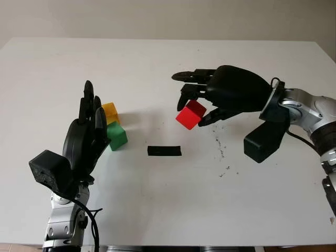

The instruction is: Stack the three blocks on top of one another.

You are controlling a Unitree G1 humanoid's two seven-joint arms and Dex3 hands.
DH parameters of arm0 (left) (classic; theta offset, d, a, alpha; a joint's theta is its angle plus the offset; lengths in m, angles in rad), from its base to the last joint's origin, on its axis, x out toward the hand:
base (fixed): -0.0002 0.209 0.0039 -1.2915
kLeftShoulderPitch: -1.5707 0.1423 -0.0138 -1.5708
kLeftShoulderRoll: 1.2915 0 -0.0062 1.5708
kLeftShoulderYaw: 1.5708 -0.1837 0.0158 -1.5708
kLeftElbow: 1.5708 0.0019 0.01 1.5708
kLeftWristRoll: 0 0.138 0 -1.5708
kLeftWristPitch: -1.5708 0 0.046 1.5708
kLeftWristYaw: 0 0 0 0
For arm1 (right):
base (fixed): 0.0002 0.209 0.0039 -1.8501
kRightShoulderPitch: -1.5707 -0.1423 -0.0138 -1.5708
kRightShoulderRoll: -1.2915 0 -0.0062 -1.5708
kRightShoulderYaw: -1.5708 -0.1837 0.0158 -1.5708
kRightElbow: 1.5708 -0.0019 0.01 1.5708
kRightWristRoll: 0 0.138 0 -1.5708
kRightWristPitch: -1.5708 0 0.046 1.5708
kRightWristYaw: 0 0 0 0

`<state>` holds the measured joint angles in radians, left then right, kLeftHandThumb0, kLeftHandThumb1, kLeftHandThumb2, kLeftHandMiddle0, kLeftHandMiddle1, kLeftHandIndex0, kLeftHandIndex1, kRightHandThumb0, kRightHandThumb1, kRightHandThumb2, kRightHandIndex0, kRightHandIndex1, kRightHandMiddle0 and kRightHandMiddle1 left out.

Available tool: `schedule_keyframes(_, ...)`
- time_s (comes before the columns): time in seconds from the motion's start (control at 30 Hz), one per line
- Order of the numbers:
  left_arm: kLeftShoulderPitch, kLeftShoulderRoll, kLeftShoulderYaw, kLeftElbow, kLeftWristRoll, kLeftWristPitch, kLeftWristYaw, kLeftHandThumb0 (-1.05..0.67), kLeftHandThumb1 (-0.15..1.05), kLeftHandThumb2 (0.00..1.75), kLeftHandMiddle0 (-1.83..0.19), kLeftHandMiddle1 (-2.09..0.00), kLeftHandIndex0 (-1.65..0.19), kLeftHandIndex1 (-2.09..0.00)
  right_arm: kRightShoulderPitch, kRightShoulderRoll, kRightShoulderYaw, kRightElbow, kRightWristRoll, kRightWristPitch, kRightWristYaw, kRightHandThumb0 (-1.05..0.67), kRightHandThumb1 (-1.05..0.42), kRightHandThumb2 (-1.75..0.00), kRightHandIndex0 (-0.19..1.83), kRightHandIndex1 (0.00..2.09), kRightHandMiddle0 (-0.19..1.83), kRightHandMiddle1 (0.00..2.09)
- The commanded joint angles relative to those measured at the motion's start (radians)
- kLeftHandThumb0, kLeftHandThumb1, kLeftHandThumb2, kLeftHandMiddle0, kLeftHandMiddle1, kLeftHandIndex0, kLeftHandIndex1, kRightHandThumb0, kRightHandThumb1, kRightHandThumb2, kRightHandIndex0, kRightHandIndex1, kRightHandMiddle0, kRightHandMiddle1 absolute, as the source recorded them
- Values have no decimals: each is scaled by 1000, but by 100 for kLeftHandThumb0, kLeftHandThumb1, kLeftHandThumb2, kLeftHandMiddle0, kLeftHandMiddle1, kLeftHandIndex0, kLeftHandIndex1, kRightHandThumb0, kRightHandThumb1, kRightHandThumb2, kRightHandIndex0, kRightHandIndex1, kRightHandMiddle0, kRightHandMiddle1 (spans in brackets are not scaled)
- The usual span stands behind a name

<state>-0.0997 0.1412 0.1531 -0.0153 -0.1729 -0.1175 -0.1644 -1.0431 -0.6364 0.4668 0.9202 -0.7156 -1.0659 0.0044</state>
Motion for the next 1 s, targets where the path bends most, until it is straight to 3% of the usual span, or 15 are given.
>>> schedule_keyframes(0.0,2,1,-4,-23,6,1,3,-74,105,69,19,0,19,0,-34,30,-11,15,46,-14,40,-43,-101,-5,26,5,39,136)
schedule_keyframes(0.23,5,4,-1,-38,4,4,6,-73,105,69,19,0,19,0,-54,113,3,41,95,-41,150,-43,-98,-5,28,6,40,137)
schedule_keyframes(0.33,8,4,1,-48,5,8,10,-74,105,71,19,0,19,0,-64,132,23,42,70,-53,171,-30,-101,-6,26,5,41,150)
schedule_keyframes(0.53,10,3,4,-56,1,5,10,-75,105,73,19,0,19,0,-85,132,63,22,-70,-76,67,-22,-103,-7,27,6,44,169)
schedule_keyframes(0.97,22,-2,8,-79,-2,21,30,-75,105,73,19,0,19,0,-184,95,176,-17,-334,-131,-141,-35,-97,-5,27,6,41,151)
